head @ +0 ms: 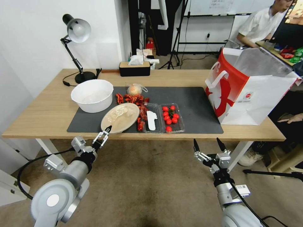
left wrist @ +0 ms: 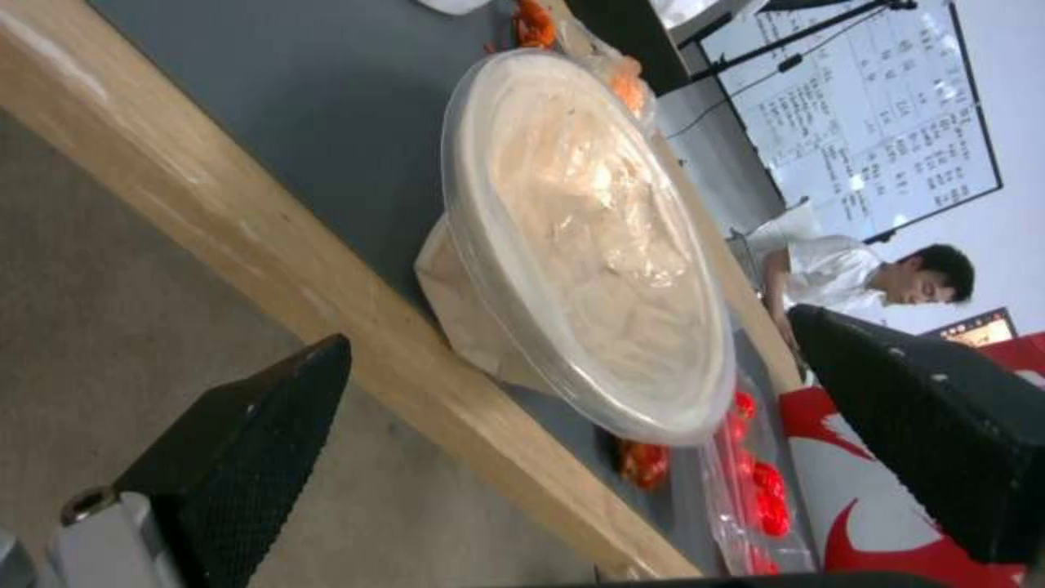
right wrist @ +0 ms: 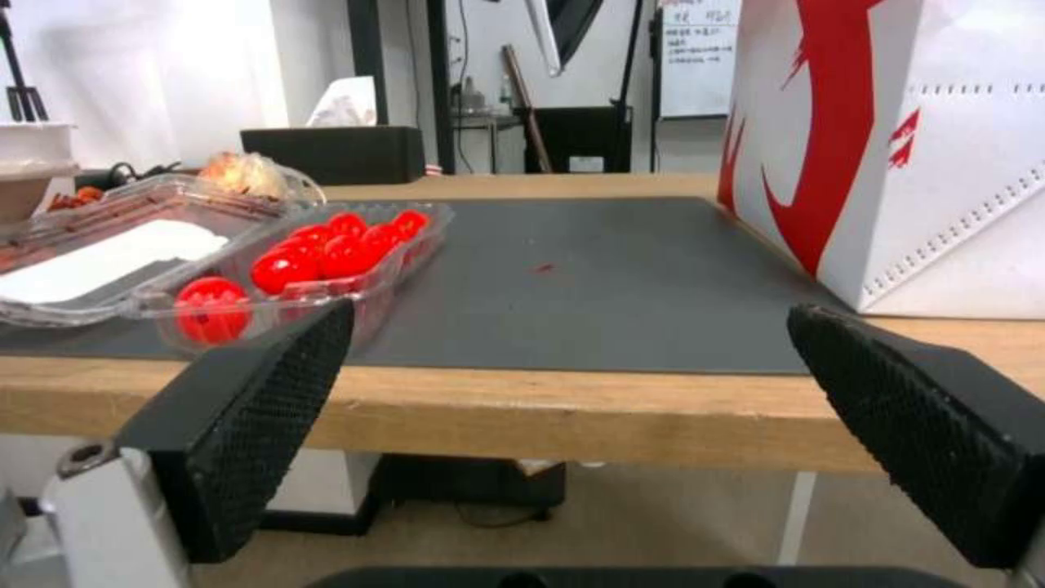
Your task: Pick up the trash from the table and place it into the takeout bag.
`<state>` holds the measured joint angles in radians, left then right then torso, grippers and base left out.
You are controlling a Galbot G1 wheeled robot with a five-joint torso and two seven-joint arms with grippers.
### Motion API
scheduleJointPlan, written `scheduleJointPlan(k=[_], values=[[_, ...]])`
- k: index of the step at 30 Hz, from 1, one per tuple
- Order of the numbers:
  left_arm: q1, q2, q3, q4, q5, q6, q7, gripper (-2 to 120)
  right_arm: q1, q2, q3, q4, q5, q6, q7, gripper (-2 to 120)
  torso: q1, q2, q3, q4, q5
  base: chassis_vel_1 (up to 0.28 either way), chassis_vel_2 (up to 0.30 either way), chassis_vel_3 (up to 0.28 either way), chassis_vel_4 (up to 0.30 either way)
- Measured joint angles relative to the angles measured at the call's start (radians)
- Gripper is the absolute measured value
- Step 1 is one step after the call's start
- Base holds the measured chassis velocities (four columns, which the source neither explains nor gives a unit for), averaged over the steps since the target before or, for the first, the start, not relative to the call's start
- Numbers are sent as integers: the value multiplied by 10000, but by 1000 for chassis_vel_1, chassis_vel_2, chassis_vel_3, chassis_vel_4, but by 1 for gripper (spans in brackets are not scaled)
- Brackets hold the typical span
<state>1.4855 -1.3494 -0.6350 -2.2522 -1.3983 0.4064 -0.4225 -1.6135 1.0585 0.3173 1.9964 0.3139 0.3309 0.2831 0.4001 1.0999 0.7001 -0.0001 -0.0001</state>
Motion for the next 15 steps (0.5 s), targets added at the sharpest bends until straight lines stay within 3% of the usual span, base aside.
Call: scheduleJointPlan(k=[15], values=[[-608, -35, 295, 325, -340, -111, -40, 97, -232, 151, 104, -88, -146, 53, 57, 100, 0, 0, 0, 1, 1, 0, 0, 0, 0]])
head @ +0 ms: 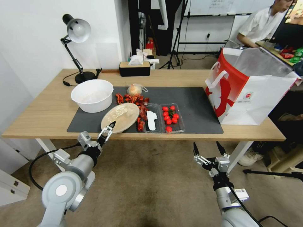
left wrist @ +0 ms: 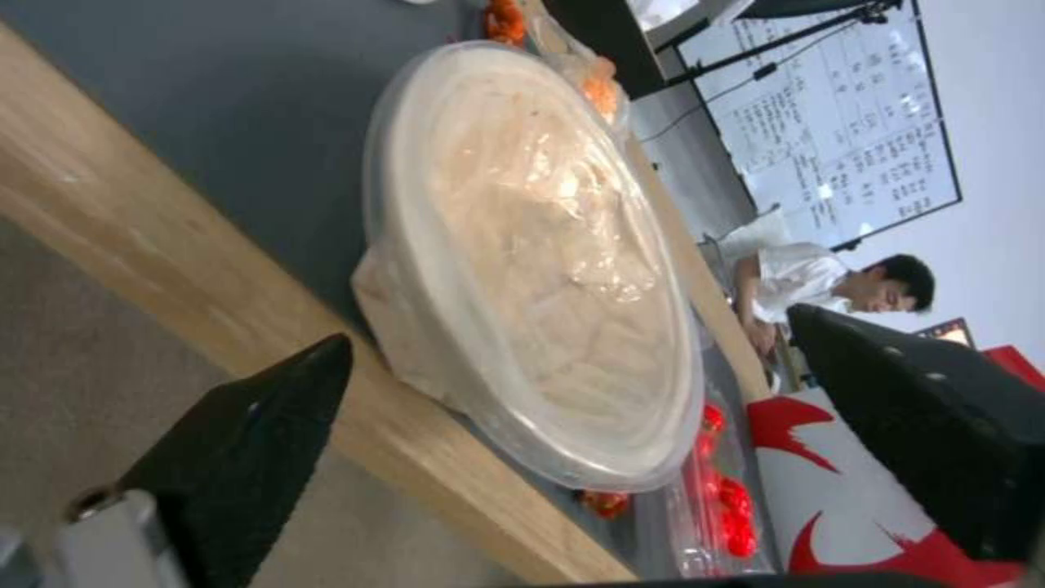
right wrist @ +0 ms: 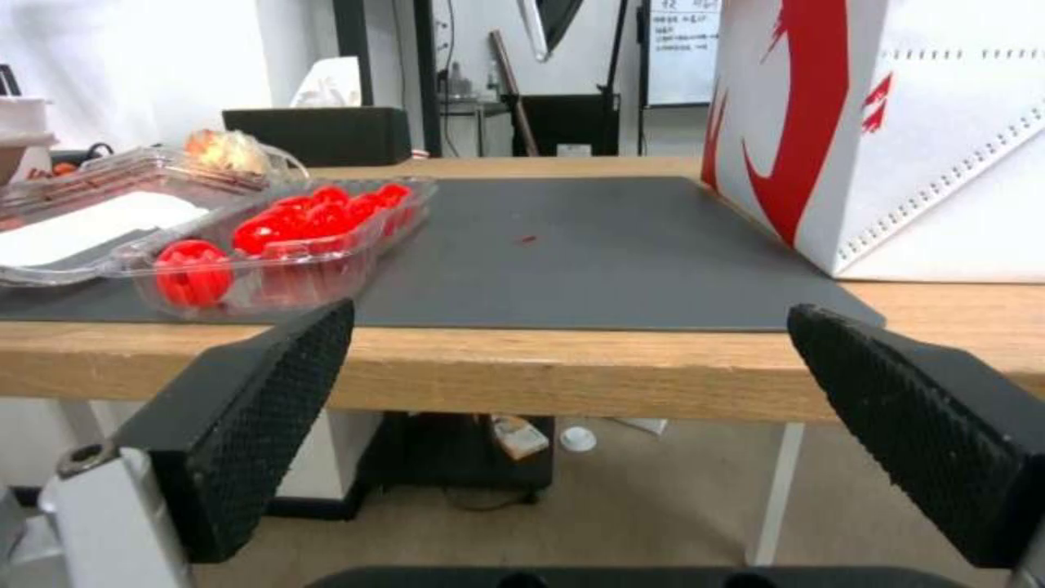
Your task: Pick up the trash from the table and place it into the takeout bag.
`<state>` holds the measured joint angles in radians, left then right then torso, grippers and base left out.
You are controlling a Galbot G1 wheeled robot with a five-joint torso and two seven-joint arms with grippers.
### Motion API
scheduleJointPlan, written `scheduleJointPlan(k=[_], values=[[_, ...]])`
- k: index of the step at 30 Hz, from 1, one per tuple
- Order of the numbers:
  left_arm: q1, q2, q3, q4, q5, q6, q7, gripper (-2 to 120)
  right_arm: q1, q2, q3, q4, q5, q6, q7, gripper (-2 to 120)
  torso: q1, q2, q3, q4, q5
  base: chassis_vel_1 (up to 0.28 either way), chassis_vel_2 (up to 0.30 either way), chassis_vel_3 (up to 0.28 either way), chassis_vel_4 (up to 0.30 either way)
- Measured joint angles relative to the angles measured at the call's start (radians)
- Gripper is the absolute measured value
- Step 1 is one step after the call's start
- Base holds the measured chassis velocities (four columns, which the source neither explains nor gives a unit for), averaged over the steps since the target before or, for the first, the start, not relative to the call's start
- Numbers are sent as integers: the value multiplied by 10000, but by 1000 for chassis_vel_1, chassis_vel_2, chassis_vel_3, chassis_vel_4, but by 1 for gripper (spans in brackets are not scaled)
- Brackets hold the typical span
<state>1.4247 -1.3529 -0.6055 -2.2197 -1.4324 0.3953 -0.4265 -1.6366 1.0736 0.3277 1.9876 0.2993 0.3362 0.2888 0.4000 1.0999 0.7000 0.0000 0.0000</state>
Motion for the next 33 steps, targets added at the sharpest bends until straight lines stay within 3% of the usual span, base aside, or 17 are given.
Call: scheduleJointPlan(k=[8, 15, 26, 27, 31, 33], values=[[-136, 46, 82, 95, -105, -17, -65, 73, -128, 87, 68, 83, -69, 13, 23, 100, 0, 0, 0, 0, 0, 0, 0, 0, 0], [-185, 163, 96, 234, -174, -61, -104, 41, -220, 154, 133, 119, -92, 37, 52, 100, 0, 0, -1, 0, 0, 0, 0, 0, 0], [-153, 250, 80, 338, -162, -212, -125, 10, -265, 199, 137, 154, -196, 102, 144, 100, 0, 0, -1, 0, 0, 0, 0, 0, 0], [-113, 261, 76, 306, -160, -227, -115, 2, -281, 200, 138, 185, -202, 107, 146, 100, 0, 0, 0, 0, 0, 0, 0, 0, 0], [14, 279, 71, 168, -144, -258, 9, 0, -327, 201, 140, 241, -209, 117, 151, 100, 0, 0, 0, 0, -1, 0, 0, 0, 0], [119, 334, 68, -73, -8, -404, 377, 0, -351, 201, 142, 282, -219, 133, 153, 100, 0, 0, -1, 1, -1, 0, 0, 0, 0]])
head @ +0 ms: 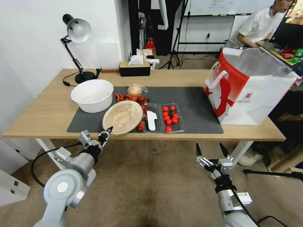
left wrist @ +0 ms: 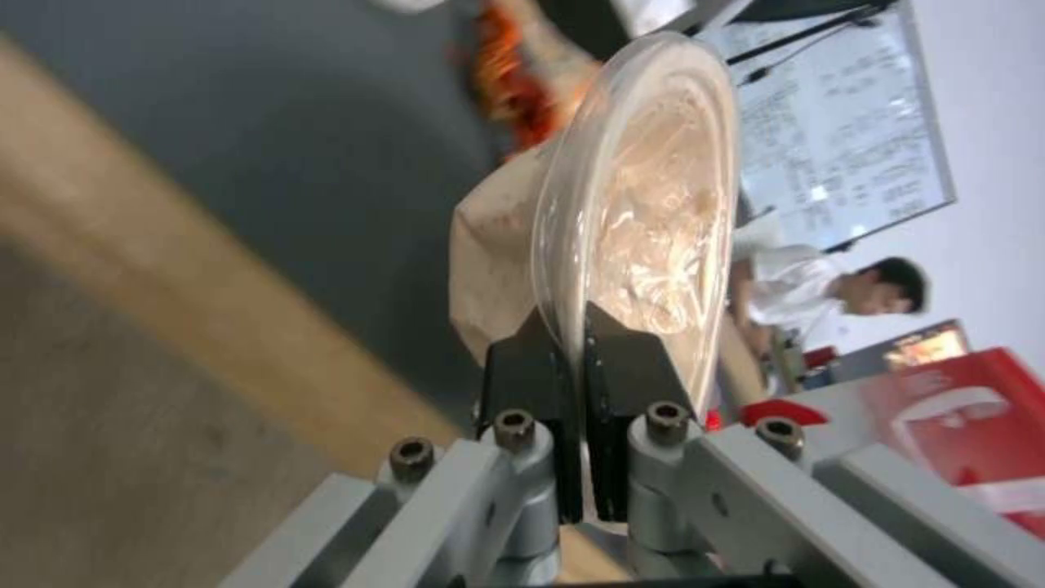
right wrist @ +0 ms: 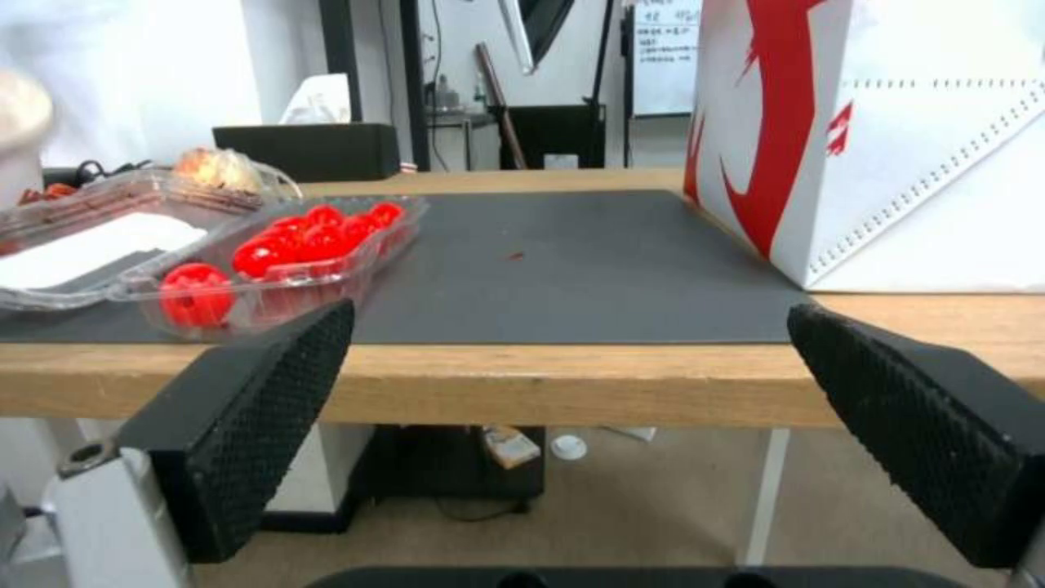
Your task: Pick up the trash from the table and place it into the takeout bag.
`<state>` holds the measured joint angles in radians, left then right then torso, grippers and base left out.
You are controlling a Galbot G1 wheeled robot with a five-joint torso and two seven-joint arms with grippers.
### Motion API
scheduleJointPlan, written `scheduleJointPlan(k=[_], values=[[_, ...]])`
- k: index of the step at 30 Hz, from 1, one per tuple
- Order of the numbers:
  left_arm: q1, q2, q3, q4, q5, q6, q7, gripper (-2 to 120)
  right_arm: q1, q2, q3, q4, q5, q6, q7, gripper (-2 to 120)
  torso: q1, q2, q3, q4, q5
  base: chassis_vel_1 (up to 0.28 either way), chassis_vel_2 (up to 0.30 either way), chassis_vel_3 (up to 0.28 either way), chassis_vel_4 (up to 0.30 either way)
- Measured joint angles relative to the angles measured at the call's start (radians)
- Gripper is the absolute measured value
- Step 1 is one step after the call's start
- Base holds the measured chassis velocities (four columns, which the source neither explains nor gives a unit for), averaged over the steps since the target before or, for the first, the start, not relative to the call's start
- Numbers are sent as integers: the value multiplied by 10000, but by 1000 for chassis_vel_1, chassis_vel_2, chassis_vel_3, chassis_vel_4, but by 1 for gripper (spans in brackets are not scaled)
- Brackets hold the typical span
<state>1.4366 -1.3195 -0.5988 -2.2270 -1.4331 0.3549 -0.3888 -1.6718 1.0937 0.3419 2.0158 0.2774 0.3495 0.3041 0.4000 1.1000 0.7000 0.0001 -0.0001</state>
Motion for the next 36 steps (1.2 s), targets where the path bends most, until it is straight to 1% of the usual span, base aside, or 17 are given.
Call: scheduleJointPlan(k=[5, 8, 9, 12, 16, 18, 19, 21, 22, 24, 25, 27, 28, 31, 32, 35, 36], values=[[-53, 188, 9, -240, 310, -273, 499, 0, -26, 51, -2, 53, -52, 11, 4, 100, 0, 0, 0, 0, 0, 0, 0, 0, 0], [-415, 663, 195, -307, 761, -633, 909, 0, -87, 92, -20, 153, -153, 12, 4, 100, -1, 0, 0, 1, -1, 0, 0, 0, 0], [-415, 663, 195, -307, 761, -633, 909, 0, -87, 92, -20, 153, -153, 12, 4, 100, -1, 0, 0, 1, -1, 0, 0, 0, 0], [-1300, 1422, 583, -309, 792, -864, 1076, 0, -178, 126, -23, 254, -293, 12, 5, 100, 0, 0, 0, -1, -1, 0, 0, 0, 0], [-1957, 1891, 972, -280, 607, -891, 1053, 0, -233, 182, -17, 322, -374, 12, 4, 100, 0, 0, 0, -1, 2, 0, 0, 0, 0], [-3028, 2431, 1731, 63, 297, -922, 932, 0, -326, 303, -3, 380, -535, 12, 4, 100, 0, 0, 0, 1, -1, 0, 0, 0, 0], [-3028, 2431, 1731, 63, 297, -922, 932, 0, -326, 303, -3, 380, -535, 12, 4, 100, 0, 0, 0, 1, -1, 0, 0, 0, 0], [-4114, 2774, 2463, 512, 59, -973, 757, 0, -412, 425, 4, 392, -692, 10, 5, 100, 0, 0, 1, -3, -2, 0, 0, 0, 0], [-4114, 2774, 2463, 512, 59, -973, 757, 0, -412, 425, 4, 392, -692, 10, 5, 100, 0, 0, 1, -3, -2, 0, 0, 0, 0], [-5485, 3065, 3266, 1156, -117, -1006, 679, 0, -526, 559, -2, 392, -882, -7, 4, 100, 0, 0, 1, -2, 2, 0, 0, 0, 0], [-5485, 3065, 3266, 1156, -117, -1006, 679, 0, -526, 559, -2, 392, -882, -7, 4, 100, 0, 0, 1, -2, 2, 0, 0, 0, 0], [-6545, 3185, 3991, 1805, -200, -1095, 657, 0, -632, 685, -10, 454, -1046, -38, 6, 100, 0, -1, 2, 0, 0, 0, 0, 0, 0], [-6545, 3185, 3991, 1805, -200, -1095, 657, 0, -632, 685, -10, 454, -1046, -38, 6, 100, 0, -1, 2, 0, 0, 0, 0, 0, 0], [-7869, 3131, 5060, 2520, -241, -1242, 638, 0, -738, 806, 10, 627, -1184, -146, 30, 100, 0, 0, 1, 2, 2, 0, 0, 0, 0], [-7869, 3131, 5060, 2520, -241, -1242, 638, 0, -738, 806, 10, 627, -1184, -146, 30, 100, 0, 0, 1, 2, 2, 0, 0, 0, 0], [-9343, 2613, 6331, 3082, -266, -1277, 385, 0, -737, 892, 45, 662, -1213, -224, 44, 100, 0, 0, 0, 1, 3, 0, 0, 0, 0], [-9343, 2613, 6331, 3082, -266, -1277, 385, 0, -737, 892, 45, 662, -1213, -224, 44, 100, 0, 0, 0, 1, 3, 0, 0, 0, 0]])
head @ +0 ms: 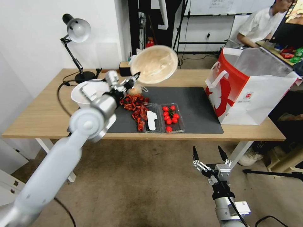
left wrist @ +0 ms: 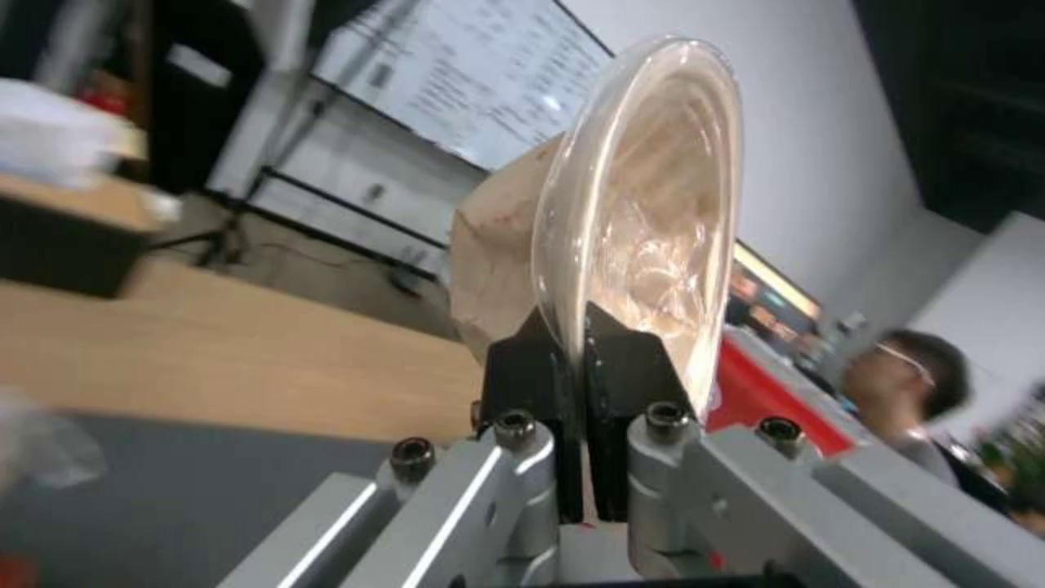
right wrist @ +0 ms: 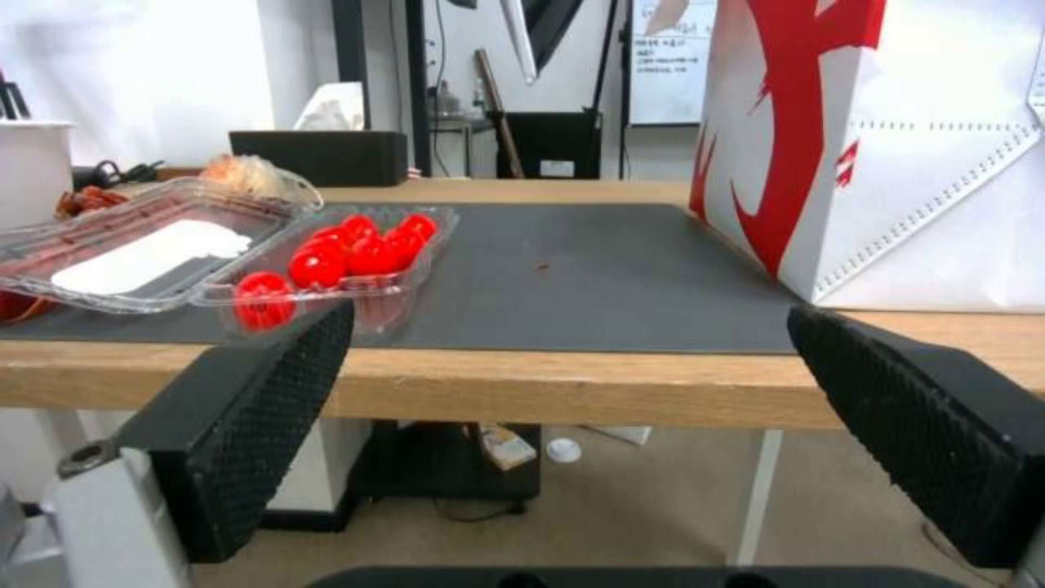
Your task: Pick up the trash from the table and place it into the takeout bag.
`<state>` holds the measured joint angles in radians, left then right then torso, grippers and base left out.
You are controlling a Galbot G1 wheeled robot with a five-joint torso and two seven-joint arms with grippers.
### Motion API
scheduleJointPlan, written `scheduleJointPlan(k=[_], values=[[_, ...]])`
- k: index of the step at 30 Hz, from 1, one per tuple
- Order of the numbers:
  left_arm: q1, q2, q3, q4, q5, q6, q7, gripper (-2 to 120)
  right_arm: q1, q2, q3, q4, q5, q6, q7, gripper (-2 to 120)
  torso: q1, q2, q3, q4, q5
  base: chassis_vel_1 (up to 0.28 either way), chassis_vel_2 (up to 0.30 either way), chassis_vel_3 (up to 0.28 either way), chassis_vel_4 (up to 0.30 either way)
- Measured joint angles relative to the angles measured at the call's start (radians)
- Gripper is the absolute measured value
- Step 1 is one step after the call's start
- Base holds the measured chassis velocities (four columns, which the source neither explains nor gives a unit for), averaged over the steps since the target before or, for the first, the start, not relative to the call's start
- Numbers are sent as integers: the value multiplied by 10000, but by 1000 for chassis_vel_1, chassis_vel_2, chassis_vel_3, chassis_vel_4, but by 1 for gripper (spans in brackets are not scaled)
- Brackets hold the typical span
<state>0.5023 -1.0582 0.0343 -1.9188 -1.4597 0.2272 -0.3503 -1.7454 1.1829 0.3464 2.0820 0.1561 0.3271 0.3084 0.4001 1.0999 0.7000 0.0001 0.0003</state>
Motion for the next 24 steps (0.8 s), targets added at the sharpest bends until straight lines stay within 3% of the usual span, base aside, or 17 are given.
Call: scheduleJointPlan(k=[3, 4, 7, 8, 11, 15, 24], values=[[-1582, -1017, 1253, 1299, 66, -144, -121, 0, 249, 134, -62, -257, -5, -114, 11, 100, 0, 0, 1, -7, 5, 0, 0, 0, 0], [-1582, -1017, 1253, 1299, 66, -144, -121, 0, 249, 134, -62, -257, -5, -114, 11, 100, 0, 0, 1, -7, 5, 0, 0, 0, 0], [-2697, -2068, 2037, 2896, 383, -271, 31, 0, 589, 183, -146, -560, 10, -267, 24, 100, 2, -1, 3, -1, 1, 0, 0, 0, 0], [-2697, -2068, 2037, 2896, 383, -271, 31, 0, 589, 183, -146, -560, 10, -267, 24, 100, 2, -1, 3, -1, 1, 0, 0, 0, 0], [-3540, -3113, 2438, 3926, 566, -358, 107, 0, 616, 220, -152, -593, 15, -295, 30, 100, 2, -2, 2, -5, 2, 0, 0, 0, 0], [-4036, -3821, 2635, 4381, 716, -470, 128, 0, 392, 288, -107, -311, -16, -295, 31, 100, -1, 1, 1, -4, -1, 0, 0, 0, 0], [-4504, -4595, 3163, 5316, 1588, -610, 613, 0, 356, 211, -65, -184, -23, -295, 46, 100, 0, 1, 0, 0, -1, 0, 0, 0, 0]])
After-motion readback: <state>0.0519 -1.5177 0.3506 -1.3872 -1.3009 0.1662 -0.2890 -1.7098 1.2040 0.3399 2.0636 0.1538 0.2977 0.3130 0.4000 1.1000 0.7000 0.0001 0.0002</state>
